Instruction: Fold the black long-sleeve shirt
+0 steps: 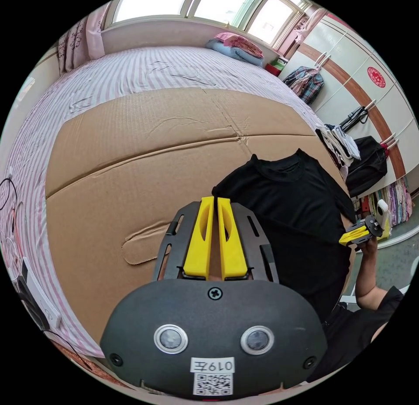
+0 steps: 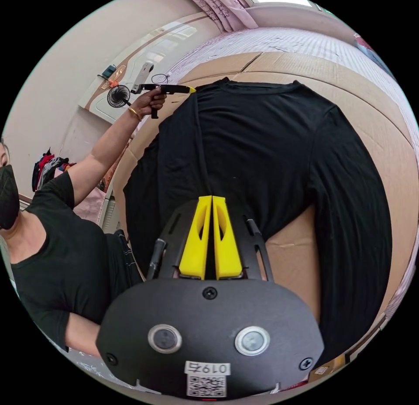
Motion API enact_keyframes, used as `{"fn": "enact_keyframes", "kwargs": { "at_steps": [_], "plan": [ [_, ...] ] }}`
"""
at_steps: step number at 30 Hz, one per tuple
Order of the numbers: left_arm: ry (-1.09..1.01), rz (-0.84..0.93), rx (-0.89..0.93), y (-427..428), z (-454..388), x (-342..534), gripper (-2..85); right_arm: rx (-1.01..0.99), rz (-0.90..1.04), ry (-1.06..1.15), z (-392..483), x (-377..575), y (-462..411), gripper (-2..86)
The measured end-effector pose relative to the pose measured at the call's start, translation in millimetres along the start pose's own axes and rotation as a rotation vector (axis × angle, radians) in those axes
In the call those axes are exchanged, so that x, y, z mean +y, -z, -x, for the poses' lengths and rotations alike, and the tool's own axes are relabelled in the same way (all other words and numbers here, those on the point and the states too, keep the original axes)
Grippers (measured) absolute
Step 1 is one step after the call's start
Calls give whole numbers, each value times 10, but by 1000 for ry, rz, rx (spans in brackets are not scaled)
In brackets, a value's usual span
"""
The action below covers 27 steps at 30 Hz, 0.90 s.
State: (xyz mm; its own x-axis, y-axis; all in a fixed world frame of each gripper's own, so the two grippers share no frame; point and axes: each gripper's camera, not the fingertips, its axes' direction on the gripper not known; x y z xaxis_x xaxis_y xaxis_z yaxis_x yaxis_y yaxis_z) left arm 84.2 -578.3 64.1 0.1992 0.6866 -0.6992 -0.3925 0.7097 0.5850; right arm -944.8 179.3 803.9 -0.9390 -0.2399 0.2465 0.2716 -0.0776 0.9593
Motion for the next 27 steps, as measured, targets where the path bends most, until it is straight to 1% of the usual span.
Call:
{"fn": "enact_keyframes", "kwargs": {
  "at_steps": [6,10,13,16,19,22,27],
  "plan": [
    [1,2,-4,-144,-69,109,13,-12,-48,-30,54,203,150,13],
    [-4,6,-4,-238,-115,176,12,-15,12,-24,136,327,164,39],
    [-10,6,-11,-300,-171,232,11,28,54,-10,221,369,105,10],
    [-35,-29,-37,-286,-266,302,10,39,6,-23,259,421,176,-4],
    [-45,-11,-68,-374,-319,347,10,20,-31,-40,254,472,208,-7],
    [-34,35,-76,-557,-347,403,12,10,-16,-39,290,481,136,-4],
    [-25,37,-20,-676,-420,549,11,15,-60,-41,394,499,185,6]
  ]
}}
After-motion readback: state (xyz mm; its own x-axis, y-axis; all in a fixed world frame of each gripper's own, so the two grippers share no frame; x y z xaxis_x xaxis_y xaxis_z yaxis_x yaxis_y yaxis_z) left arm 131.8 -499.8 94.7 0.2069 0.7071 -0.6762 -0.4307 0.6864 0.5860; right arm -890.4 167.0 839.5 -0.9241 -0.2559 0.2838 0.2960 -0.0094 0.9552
